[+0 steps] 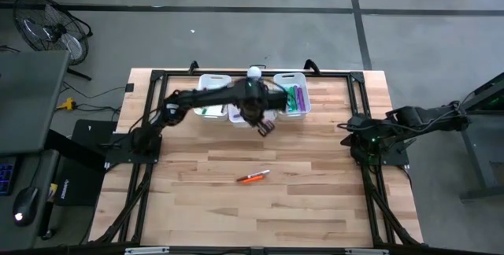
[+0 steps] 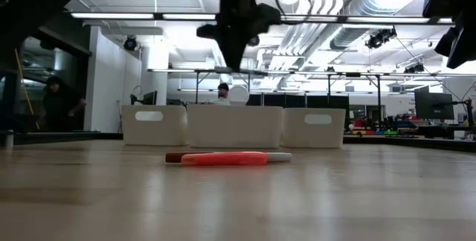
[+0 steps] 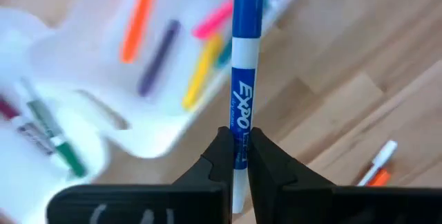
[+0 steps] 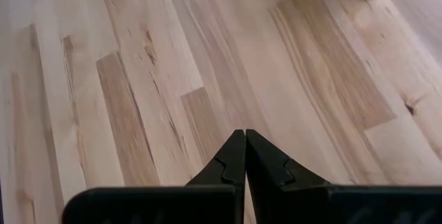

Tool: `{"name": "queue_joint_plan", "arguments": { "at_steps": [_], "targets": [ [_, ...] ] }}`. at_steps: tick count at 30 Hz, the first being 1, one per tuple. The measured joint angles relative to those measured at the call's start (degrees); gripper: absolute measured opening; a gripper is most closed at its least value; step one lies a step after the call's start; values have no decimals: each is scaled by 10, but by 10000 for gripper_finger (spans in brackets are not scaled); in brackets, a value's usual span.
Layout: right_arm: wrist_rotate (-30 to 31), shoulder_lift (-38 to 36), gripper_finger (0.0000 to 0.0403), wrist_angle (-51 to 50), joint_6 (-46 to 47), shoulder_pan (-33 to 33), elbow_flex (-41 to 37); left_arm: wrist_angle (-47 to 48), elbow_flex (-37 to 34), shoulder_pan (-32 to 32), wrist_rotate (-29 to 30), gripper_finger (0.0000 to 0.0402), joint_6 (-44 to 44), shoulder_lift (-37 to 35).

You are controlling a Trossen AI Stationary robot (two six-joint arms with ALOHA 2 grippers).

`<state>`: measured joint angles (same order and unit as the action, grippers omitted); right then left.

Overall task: Pick & Place Markers
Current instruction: Put the blue marker pen into the left white bin

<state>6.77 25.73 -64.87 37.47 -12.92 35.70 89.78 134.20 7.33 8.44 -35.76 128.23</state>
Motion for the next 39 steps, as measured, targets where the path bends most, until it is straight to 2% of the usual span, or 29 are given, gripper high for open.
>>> {"name": "queue_joint_plan", "arguments": {
  "at_steps": [10, 13, 18, 24, 27, 31, 35, 39],
  "targets": [
    [2, -11, 0, 0, 2, 0, 0, 2, -2, 96, 11, 14, -13, -54],
    [2, -11, 0, -1, 2, 0, 0, 4, -31, 123, 10, 14, -3, -74],
    [2, -11, 0, -1, 2, 0, 0, 3, -131, 169, 3, 14, -7, -124],
    [5, -11, 0, -1, -1, 0, 0, -10, -319, 215, -3, 15, -71, -202],
    [18, -11, 0, -1, -3, 0, 0, -14, -389, 233, -30, 15, -88, -216],
    [24, -11, 0, 0, -5, 0, 0, -47, -427, 235, -49, 15, -97, -220],
    [25, -11, 0, -1, -5, 0, 0, -74, -428, 234, -43, 15, -114, -221],
    [25, -11, 0, 0, -3, 0, 0, -126, -428, 237, -30, 15, -171, -220]
  ]
}}
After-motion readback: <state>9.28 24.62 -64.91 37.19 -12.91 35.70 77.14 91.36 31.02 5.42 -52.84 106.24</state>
